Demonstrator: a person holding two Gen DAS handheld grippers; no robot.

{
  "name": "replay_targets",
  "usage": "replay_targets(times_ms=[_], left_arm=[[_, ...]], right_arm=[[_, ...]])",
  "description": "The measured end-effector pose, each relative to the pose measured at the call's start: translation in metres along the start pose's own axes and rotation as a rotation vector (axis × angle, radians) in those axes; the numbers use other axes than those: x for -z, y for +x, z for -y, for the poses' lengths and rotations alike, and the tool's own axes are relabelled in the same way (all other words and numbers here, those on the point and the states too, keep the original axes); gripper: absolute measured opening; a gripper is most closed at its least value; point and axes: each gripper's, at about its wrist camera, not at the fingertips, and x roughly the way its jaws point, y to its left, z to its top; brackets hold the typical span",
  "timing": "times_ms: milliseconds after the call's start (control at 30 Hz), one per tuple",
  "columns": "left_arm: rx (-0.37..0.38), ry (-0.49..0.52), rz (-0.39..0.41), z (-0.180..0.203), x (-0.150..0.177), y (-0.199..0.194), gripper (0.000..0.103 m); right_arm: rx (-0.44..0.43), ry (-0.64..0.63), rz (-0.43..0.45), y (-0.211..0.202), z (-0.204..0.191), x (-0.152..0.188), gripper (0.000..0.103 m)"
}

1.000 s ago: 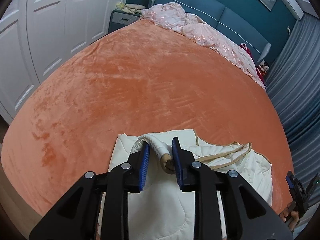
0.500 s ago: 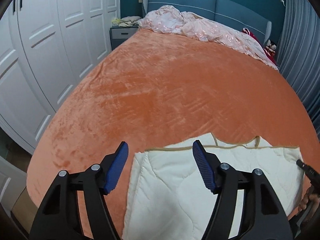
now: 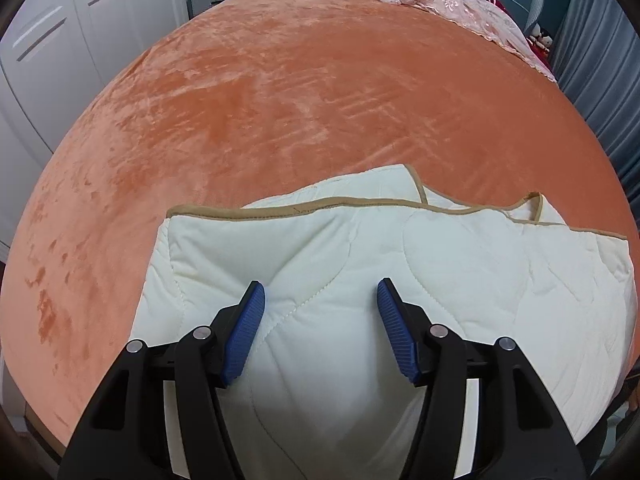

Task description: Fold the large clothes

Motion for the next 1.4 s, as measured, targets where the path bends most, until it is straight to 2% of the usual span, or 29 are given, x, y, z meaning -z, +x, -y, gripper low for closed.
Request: replay_targets(times_ms=[100, 200, 300, 333, 400, 533, 633, 767, 900, 1067, 1100, 1133, 1167, 1200, 1233, 1267, 1333, 1400], left_arm=[[0.061, -0.002, 0.024, 0.010, -0.012, -0.009, 0.056], [0.121, 0.023, 0.029, 0.031, -0.021, -0.009, 0.056], [0.138, 0.076, -0.011, 0.053, -0.022, 0.013, 0.056], [0.124, 0.086, -0.022, 0.057, -0.020, 0.023, 0.057], [0.098, 0.095, -0.037, 0.061, -0.016, 0.045, 0.057], [0.063, 0.116, 0.015, 0.065, -0.011, 0.065, 0.060], [0.061, 0.112, 0.053, 0.067, -0.010, 0.075, 0.066], [0.037, 0.124, 0.089, 0.072, -0.009, 0.081, 0.073], [0.031, 0.117, 0.113, 0.073, -0.008, 0.085, 0.075], [0.021, 0.113, 0.123, 0.073, -0.008, 0.084, 0.075], [0.021, 0.113, 0.122, 0.074, -0.008, 0.083, 0.075], [0.021, 0.112, 0.118, 0.073, -0.008, 0.080, 0.075], [0.013, 0.106, 0.114, 0.073, -0.008, 0.076, 0.074], [-0.008, 0.094, 0.113, 0.072, -0.008, 0.067, 0.072], [-0.014, 0.068, 0.123, 0.068, -0.007, 0.054, 0.064], [0.024, 0.036, 0.134, 0.062, -0.003, 0.041, 0.064], [0.129, -0.035, 0.164, 0.050, 0.013, 0.006, 0.064], [0.164, -0.044, 0.175, 0.050, 0.034, -0.017, 0.064]], right_arm=[[-0.121, -0.146, -0.125, 0.028, -0.051, 0.003, 0.022], [-0.193, -0.274, -0.290, 0.068, -0.095, 0.019, 0.022], [-0.139, -0.367, -0.370, 0.109, -0.117, 0.043, 0.021], [-0.124, -0.365, -0.385, 0.121, -0.117, 0.047, 0.017], [-0.124, -0.322, -0.385, 0.134, -0.110, 0.049, 0.011], [-0.149, -0.253, -0.379, 0.154, -0.099, 0.050, 0.009], [-0.146, -0.249, -0.340, 0.160, -0.100, 0.058, 0.008], [-0.157, -0.238, -0.317, 0.164, -0.097, 0.056, 0.008], [-0.199, -0.192, -0.311, 0.168, -0.090, 0.054, 0.007], [-0.209, -0.180, -0.284, 0.163, -0.089, 0.053, 0.007], [-0.202, -0.171, -0.266, 0.159, -0.087, 0.052, 0.006], [-0.171, -0.158, -0.234, 0.151, -0.083, 0.050, 0.001], [-0.117, -0.133, -0.193, 0.139, -0.078, 0.046, 0.001], [-0.071, -0.099, -0.143, 0.121, -0.071, 0.043, 0.005], [-0.067, -0.069, -0.099, 0.104, -0.066, 0.040, 0.018], [-0.097, -0.046, -0.069, 0.083, -0.061, 0.040, 0.018], [-0.160, -0.053, -0.093, 0.058, -0.061, 0.047, 0.018], [-0.201, -0.091, -0.137, 0.042, -0.068, 0.062, 0.018]])
